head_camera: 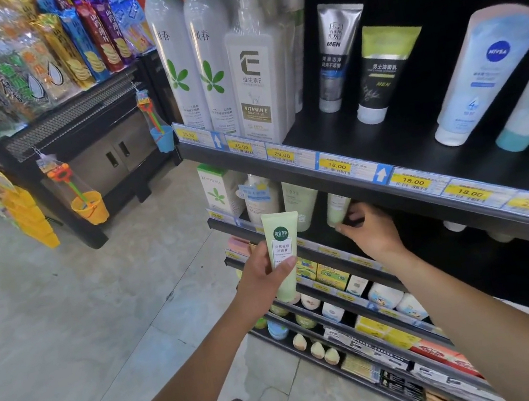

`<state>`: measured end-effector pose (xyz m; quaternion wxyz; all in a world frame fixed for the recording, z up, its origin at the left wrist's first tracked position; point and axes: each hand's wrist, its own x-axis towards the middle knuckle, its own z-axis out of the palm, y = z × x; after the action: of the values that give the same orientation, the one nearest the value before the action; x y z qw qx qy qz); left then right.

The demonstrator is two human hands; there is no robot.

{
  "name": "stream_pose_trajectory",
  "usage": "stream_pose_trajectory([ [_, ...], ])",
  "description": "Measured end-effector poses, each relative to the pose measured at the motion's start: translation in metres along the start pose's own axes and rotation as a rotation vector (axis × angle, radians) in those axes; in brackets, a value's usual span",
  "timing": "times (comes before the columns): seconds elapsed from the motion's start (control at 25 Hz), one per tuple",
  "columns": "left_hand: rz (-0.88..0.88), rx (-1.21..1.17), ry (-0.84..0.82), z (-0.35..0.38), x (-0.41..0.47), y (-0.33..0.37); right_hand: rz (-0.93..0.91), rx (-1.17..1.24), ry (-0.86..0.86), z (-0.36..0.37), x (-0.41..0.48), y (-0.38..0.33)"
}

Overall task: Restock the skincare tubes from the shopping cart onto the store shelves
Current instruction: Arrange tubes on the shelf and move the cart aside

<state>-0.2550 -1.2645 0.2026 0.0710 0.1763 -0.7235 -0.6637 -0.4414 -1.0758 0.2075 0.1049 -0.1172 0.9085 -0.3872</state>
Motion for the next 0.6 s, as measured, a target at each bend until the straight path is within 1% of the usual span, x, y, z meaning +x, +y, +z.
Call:
stream_pose_trajectory([
  [0.08, -0.011, 0.007, -0.021, 0.006, -0.003, 0.006, -0.027, 0.016, -0.005, -0.007, -0.016, -0.002],
  [0.24, 0.004, 0.038, -0.096, 0.02, -0.002, 0.019, -0.162, 0.07, -0.051, -0.023, -0.055, -0.01],
  [0.32, 0.005, 0.045, -0.146, 0.029, -0.001, 0.025, -0.207, 0.129, -0.145, -0.029, -0.073, -0.012],
  [0.44, 0.006, 0.032, -0.209, 0.045, -0.002, 0.036, -0.23, 0.203, -0.32, -0.032, -0.092, -0.01],
  [0.48, 0.01, 0.026, -0.231, 0.05, -0.002, 0.038, -0.23, 0.202, -0.349, -0.032, -0.097, -0.008],
  [0.6, 0.024, 0.02, -0.303, 0.063, 0.003, 0.038, -0.227, 0.172, -0.326, -0.031, -0.107, -0.007],
])
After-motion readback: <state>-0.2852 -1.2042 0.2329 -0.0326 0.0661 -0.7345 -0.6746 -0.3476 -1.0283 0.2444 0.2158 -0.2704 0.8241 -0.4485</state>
